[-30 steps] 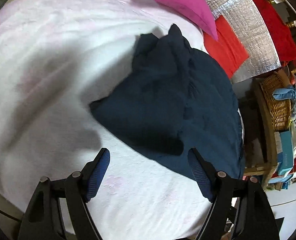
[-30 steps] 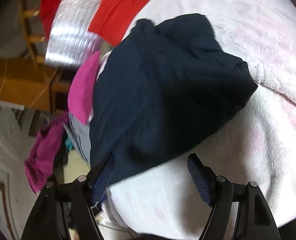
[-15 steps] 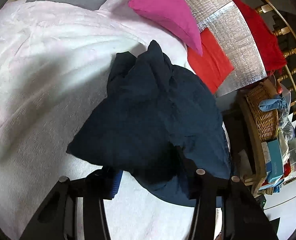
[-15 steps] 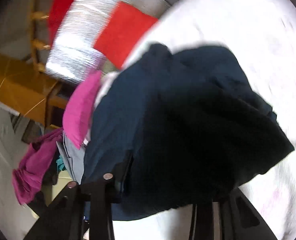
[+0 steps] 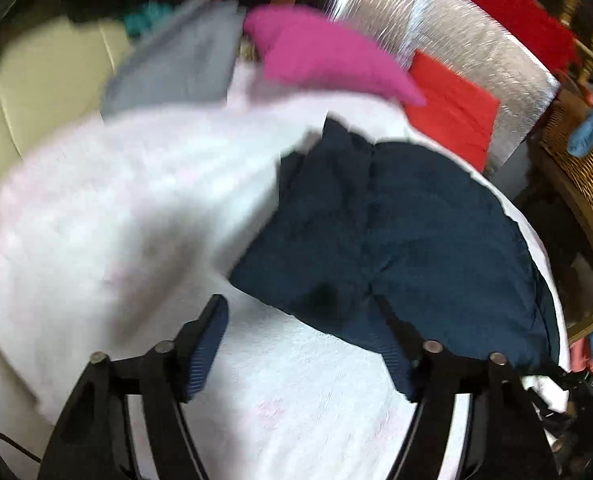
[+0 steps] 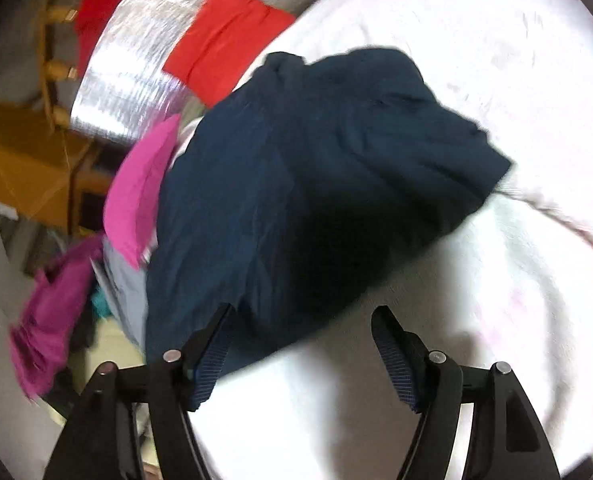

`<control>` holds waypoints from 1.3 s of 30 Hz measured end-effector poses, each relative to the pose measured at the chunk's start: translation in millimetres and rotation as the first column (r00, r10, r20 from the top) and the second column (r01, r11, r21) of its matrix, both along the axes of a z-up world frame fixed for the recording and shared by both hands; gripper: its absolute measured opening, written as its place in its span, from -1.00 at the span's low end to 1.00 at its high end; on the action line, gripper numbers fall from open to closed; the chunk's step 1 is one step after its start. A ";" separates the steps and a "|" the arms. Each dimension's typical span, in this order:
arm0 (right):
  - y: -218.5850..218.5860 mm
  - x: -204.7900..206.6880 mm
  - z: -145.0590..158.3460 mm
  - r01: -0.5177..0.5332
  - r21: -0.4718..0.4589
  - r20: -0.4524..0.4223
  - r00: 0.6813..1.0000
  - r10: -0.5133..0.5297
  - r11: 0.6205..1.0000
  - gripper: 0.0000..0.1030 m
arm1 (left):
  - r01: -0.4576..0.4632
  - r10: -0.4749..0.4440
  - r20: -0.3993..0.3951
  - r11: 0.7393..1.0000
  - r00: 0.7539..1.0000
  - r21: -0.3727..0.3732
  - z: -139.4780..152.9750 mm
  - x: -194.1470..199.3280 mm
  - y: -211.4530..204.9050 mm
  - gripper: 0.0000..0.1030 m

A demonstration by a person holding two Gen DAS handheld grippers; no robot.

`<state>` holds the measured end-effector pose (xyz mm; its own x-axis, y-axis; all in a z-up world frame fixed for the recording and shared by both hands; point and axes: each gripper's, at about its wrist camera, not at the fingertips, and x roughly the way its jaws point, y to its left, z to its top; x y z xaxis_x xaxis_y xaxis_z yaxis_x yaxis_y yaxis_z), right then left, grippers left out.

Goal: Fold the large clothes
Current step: 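Open both tools and raise them away from the jacket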

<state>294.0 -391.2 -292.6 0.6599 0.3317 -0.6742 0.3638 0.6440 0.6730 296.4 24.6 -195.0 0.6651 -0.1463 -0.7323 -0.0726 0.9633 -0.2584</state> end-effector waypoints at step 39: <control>127.4 -248.5 255.6 0.034 -0.664 0.311 0.921 0.235 0.747 0.72 | -0.219 0.059 0.477 0.932 0.877 0.288 216.2 -256.0 -33.6 0.90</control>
<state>45.5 -263.7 -37.0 0.8807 -0.0163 -0.4733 0.0951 0.9851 0.1432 40.4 -9.0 21.1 0.9284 0.1644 -0.3331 -0.1644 0.9860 0.0285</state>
